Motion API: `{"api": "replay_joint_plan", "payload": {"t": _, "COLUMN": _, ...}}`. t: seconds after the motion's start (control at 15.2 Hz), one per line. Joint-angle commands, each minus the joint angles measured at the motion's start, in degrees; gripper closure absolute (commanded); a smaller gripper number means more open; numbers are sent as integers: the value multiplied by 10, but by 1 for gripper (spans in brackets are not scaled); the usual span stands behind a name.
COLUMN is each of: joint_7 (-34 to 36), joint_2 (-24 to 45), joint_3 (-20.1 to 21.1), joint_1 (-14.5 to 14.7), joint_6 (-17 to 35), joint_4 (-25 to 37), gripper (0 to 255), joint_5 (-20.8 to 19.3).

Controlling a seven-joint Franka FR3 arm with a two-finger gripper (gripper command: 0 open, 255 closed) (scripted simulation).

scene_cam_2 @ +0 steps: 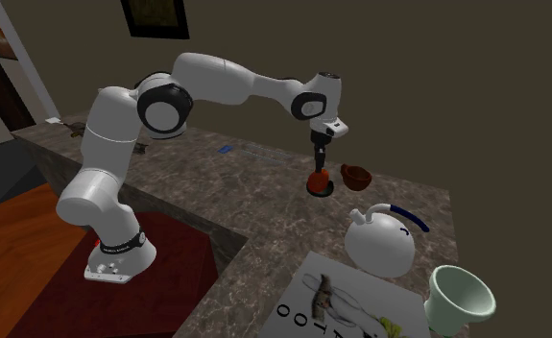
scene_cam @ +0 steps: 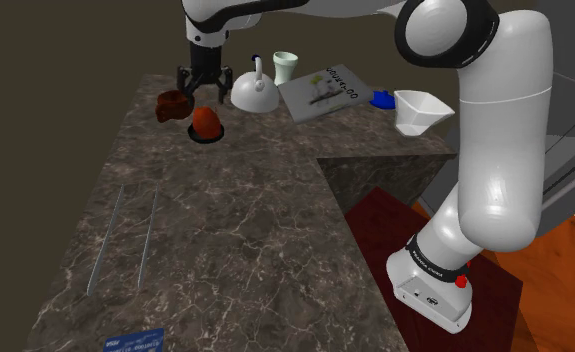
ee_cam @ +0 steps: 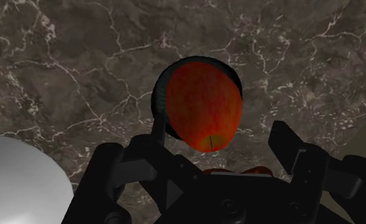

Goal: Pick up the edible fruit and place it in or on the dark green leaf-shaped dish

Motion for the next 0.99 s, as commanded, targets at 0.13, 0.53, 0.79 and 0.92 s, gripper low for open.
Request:
{"api": "replay_joint_plan", "payload": {"t": 0.13, "joint_7": 0, "joint_2": 0, "joint_3": 0, "joint_1": 0, "joint_6": 0, "joint_4": 0, "gripper": 0, "joint_5": 0}}
{"api": "replay_joint_plan", "payload": {"t": 0.53, "joint_7": -1, "joint_2": -10, "joint_3": 1, "joint_1": -1, "joint_6": -67, "joint_4": 57, "gripper": 0, "joint_5": 1}}
{"api": "replay_joint_plan", "payload": {"t": 0.79, "joint_7": -1, "joint_2": -10, "joint_3": 0, "joint_1": -1, "joint_6": -67, "joint_4": 57, "gripper": 0, "joint_5": 1}}
{"api": "replay_joint_plan", "payload": {"t": 0.92, "joint_7": -1, "joint_2": -10, "joint_3": 0, "joint_1": -1, "joint_6": -67, "joint_4": 57, "gripper": 0, "joint_5": 1}}
